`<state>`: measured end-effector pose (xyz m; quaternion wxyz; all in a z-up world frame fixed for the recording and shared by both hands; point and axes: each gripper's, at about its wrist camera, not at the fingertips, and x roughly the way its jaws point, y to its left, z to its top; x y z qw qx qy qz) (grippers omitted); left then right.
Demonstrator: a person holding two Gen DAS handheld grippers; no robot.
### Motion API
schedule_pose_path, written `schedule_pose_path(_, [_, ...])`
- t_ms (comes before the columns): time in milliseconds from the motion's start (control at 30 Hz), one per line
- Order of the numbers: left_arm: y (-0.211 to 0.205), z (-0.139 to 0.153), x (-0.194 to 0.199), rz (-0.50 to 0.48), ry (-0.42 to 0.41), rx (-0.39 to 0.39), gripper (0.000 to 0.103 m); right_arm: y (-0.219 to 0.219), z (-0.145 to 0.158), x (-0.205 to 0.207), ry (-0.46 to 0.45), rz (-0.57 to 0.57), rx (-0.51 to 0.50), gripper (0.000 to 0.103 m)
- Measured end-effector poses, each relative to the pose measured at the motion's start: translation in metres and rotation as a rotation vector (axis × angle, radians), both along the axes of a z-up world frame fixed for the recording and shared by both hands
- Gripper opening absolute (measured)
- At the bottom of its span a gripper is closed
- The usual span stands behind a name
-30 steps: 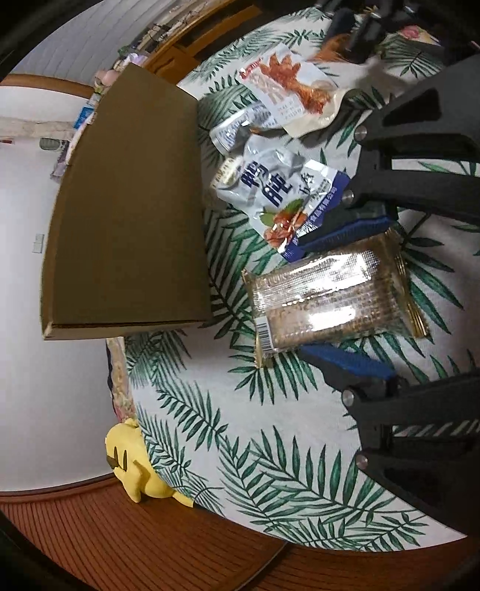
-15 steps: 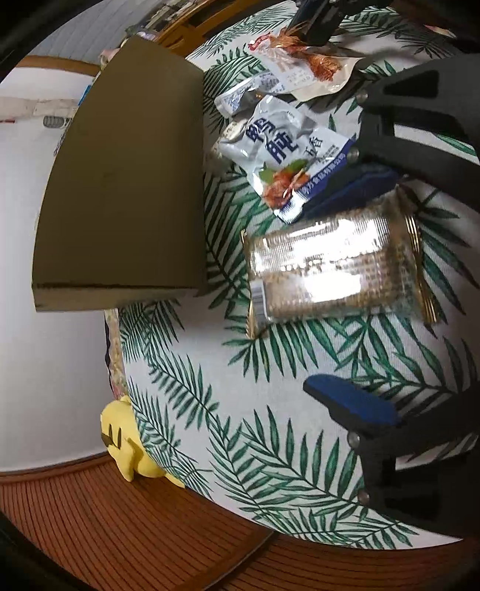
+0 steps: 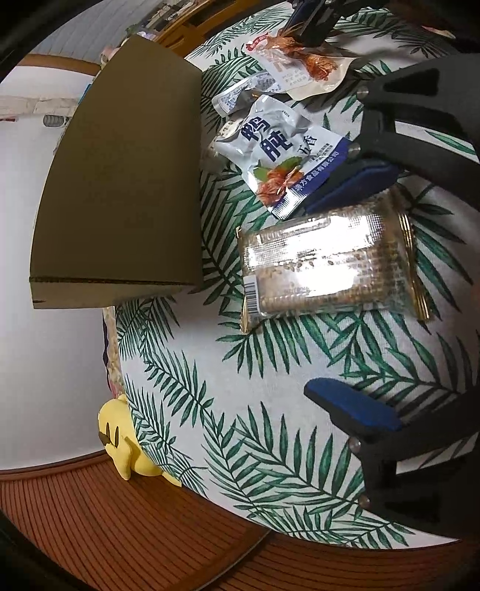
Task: Organize snacks
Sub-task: 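Grasp the brown wafer pack with the left tool while the right tool grasps the gold candy, then carry the wafer pack and gold candy into the box and open both tools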
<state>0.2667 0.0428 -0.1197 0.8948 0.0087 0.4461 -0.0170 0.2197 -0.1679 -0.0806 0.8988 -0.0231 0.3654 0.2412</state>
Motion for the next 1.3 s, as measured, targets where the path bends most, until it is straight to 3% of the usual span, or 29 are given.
schedule_pose_path(67, [0.000,0.001,-0.001,-0.008,-0.001,-0.001,0.089,0.001,-0.001,0.000,-0.002,0.001,-0.001,0.022])
schedule_pose_path(233, [0.000,0.003,-0.004,-0.027,-0.012,-0.003,0.073,0.001,-0.001,0.000,-0.004,-0.001,-0.002,0.022])
schedule_pose_path(300, [0.000,0.005,-0.007,-0.022,-0.020,-0.004,0.054,0.001,-0.001,0.000,-0.004,0.000,-0.003,0.022])
schedule_pose_path(367, [0.000,0.007,-0.009,-0.012,-0.022,-0.008,0.047,0.001,-0.002,-0.001,-0.005,0.000,-0.003,0.022])
schedule_pose_path(733, [-0.009,0.011,-0.027,-0.051,-0.037,-0.063,0.044,0.001,-0.002,0.000,-0.004,-0.001,-0.001,0.022])
schedule_pose_path(1300, [-0.016,0.040,-0.052,-0.059,-0.157,-0.101,0.044,0.000,0.000,-0.001,-0.006,-0.004,0.006,0.022])
